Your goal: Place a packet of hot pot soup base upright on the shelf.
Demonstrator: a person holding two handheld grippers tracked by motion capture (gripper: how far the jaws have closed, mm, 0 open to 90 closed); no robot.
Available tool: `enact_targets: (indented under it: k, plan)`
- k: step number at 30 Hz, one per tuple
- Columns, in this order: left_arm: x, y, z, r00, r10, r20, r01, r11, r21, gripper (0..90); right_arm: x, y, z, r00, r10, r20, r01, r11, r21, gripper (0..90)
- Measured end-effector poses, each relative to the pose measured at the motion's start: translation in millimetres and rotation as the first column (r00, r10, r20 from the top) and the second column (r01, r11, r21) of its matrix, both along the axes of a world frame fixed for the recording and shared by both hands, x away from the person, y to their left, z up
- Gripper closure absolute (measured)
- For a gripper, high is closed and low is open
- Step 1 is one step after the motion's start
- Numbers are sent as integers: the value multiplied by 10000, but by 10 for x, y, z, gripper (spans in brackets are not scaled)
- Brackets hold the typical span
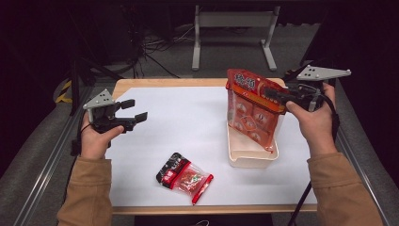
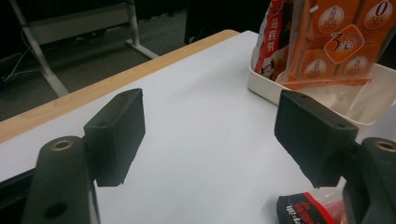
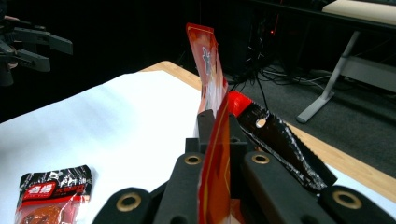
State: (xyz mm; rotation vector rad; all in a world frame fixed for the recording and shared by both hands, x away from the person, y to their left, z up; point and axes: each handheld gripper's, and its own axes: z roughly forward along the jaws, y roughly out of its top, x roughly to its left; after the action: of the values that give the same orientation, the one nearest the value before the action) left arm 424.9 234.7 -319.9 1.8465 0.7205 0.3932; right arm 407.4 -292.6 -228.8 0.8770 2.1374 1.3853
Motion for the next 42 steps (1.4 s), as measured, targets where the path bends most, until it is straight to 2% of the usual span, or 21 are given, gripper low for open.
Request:
enact_targets:
  k: [10,15,19,27,32,36,42]
  plan:
    - [8,-1,-27,9998,67,-180,-66,10000,57,256,32,-51,-135,9998,30,-178,-26,9997,252,894]
    - [11,5,-36,9998,110,-148,-109,9999,44,261,16,-71,-181,9994,164,-295,-152,9990,418,891]
    - [8,-5,-38,9998,105,-144,-104,9999,67,260,0,-81,-213,9996,-21,-284,29,9996,283,890]
    - [14,13,-43,9998,166,-127,-165,9998,62,261,-10,-133,-301,9986,-19,-535,43,9990,451,889]
    - [13,-2,-47,9998,127,-183,-125,9999,88,260,7,-104,-425,9958,-43,-919,53,9999,107,891]
    - [12,-9,-53,9997,128,-227,-126,9999,75,259,0,-117,-495,9953,-46,-972,80,9993,352,893]
    - [8,-17,-68,9996,71,-284,-65,9997,216,254,-31,-157,-514,9949,-103,-1001,138,9993,348,892]
